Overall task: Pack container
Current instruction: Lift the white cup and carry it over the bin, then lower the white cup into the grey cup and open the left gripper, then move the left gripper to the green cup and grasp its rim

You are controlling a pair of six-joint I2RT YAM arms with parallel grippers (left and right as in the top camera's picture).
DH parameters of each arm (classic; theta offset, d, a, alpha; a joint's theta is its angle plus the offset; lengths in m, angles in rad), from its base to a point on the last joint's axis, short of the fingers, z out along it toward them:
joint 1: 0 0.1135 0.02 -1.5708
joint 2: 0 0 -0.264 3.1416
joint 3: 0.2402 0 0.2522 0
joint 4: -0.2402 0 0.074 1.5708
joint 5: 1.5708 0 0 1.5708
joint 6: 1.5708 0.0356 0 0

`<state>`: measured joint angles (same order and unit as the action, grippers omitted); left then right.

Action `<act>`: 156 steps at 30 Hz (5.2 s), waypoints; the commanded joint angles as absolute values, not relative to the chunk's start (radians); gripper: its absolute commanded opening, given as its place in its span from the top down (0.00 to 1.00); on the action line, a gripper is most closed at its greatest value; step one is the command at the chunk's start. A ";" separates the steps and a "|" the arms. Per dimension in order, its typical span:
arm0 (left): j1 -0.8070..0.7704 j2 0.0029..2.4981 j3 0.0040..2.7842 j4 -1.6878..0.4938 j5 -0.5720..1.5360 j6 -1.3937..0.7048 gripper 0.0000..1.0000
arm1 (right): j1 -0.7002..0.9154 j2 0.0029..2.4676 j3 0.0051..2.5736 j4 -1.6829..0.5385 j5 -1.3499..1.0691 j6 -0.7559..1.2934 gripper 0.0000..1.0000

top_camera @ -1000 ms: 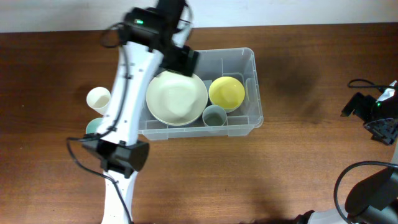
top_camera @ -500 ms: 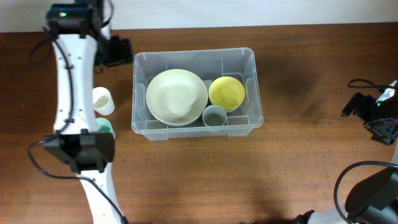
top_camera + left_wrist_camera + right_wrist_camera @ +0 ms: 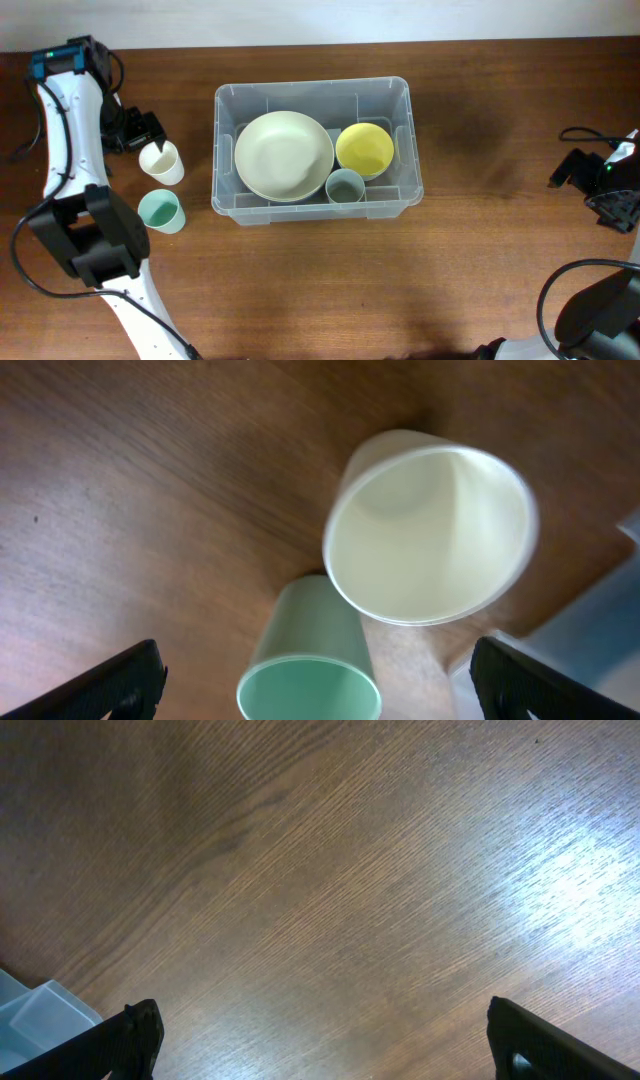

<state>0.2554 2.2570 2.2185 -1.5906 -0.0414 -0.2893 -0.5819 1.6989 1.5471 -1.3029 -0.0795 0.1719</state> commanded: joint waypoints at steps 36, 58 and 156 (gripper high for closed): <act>0.318 2.179 2.516 -1.312 0.191 -0.252 0.99 | -0.583 1.691 1.543 -1.300 -0.082 0.165 0.01; -0.356 2.080 2.607 -1.680 0.236 -0.052 0.99 | -0.583 1.692 1.543 -1.301 -0.082 0.165 0.01; 0.245 1.711 1.887 -1.618 -0.100 -0.445 0.01 | -0.583 1.692 1.543 -1.300 -0.082 0.165 0.01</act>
